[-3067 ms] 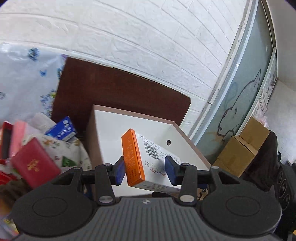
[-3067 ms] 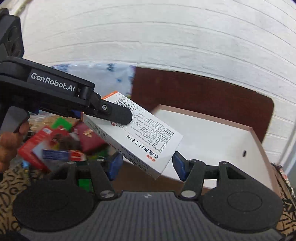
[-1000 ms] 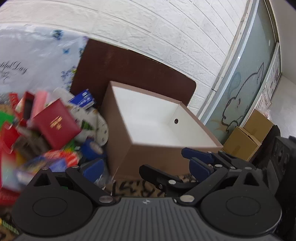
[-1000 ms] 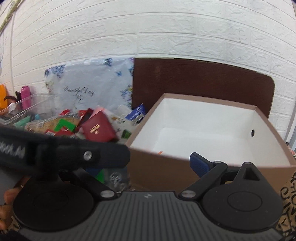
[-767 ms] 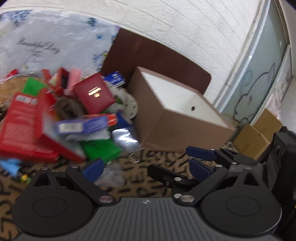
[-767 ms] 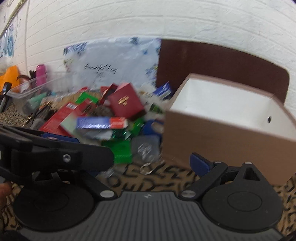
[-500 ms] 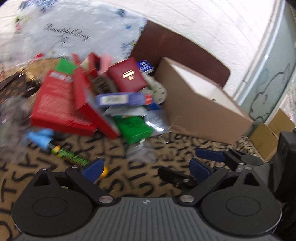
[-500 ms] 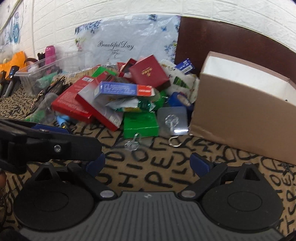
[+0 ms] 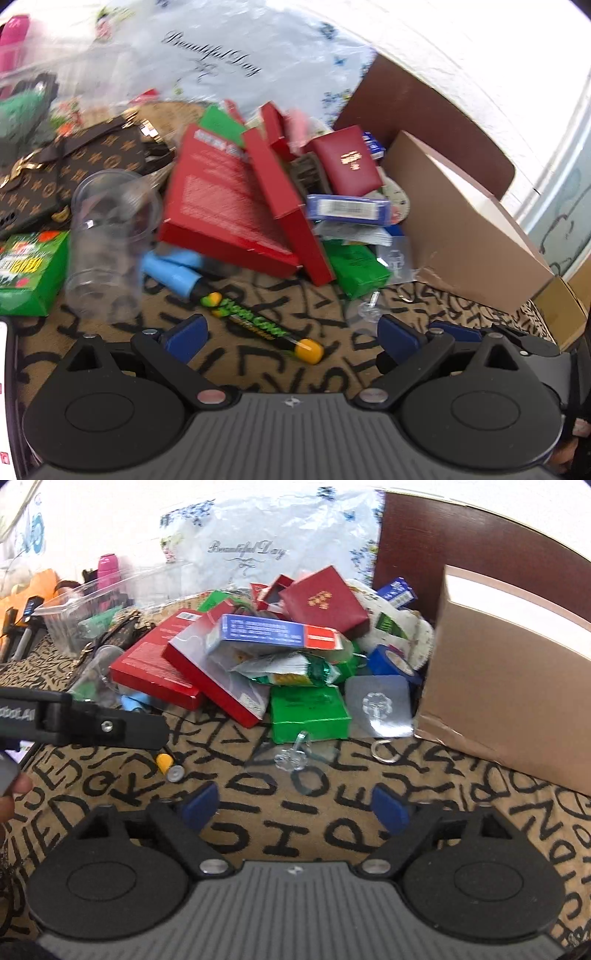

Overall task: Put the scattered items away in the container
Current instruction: 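Withdraw the left gripper from the tan box back to the clutter, then grasp the clear adhesive hook with the right gripper while the left gripper grasps the marker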

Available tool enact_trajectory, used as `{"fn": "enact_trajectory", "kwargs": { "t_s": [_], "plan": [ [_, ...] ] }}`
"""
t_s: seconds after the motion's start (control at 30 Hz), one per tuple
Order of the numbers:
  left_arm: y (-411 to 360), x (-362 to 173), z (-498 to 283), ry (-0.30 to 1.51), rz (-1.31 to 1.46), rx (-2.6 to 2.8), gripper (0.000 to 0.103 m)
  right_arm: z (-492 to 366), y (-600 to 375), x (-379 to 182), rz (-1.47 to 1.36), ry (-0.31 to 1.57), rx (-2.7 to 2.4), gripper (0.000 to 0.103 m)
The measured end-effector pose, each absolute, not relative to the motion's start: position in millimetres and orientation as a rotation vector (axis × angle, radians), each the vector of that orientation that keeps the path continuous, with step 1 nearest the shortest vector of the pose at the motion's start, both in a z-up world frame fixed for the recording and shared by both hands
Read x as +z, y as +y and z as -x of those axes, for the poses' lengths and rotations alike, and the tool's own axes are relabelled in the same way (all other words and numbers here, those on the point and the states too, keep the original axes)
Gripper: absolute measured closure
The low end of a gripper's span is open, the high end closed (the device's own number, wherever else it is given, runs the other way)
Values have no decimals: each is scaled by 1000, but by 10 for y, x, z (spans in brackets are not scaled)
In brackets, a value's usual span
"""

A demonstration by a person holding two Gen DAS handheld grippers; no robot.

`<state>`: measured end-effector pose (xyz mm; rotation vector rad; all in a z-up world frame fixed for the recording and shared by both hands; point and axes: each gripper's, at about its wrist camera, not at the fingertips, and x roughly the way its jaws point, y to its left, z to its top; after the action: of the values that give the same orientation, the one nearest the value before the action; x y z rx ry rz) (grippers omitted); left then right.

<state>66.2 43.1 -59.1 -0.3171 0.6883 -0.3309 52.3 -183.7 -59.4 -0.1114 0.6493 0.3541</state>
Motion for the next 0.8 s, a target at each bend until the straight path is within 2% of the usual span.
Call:
{"fn": "enact_trajectory", "kwargs": {
  "t_s": [0.17,0.23,0.3,0.4,0.57,0.6,0.63,0.7,0.77,0.8],
  "plan": [
    [501,-620,-742,711,361,-316,7,-550,-1705,-616,163,623,393,29],
    [456,-623,-790,712,356,-324,17,-618,-1713,-633,163,627,360,31],
    [412,-651,-855,731,365,-301,20,-711,-1753,-642,137,641,325,35],
    [363,-657,-892,724,358,-272,20,-805,-1763,-640,131,630,302,43],
    [360,-669,-909,723,348,-255,23,-995,-1716,-670,123,638,286,66],
    [361,-665,-916,727,353,-244,28,-1031,-1709,-679,117,640,286,67],
    [373,-656,-917,733,358,-226,38,-1057,-1697,-687,113,641,286,71],
    [415,-640,-919,747,375,-191,51,-1066,-1670,-701,119,645,297,79],
    [470,-640,-925,761,416,-167,57,-1031,-1651,-702,131,641,307,89],
    [482,-636,-929,766,438,-150,56,-1018,-1646,-703,139,642,316,89]
  ]
}}
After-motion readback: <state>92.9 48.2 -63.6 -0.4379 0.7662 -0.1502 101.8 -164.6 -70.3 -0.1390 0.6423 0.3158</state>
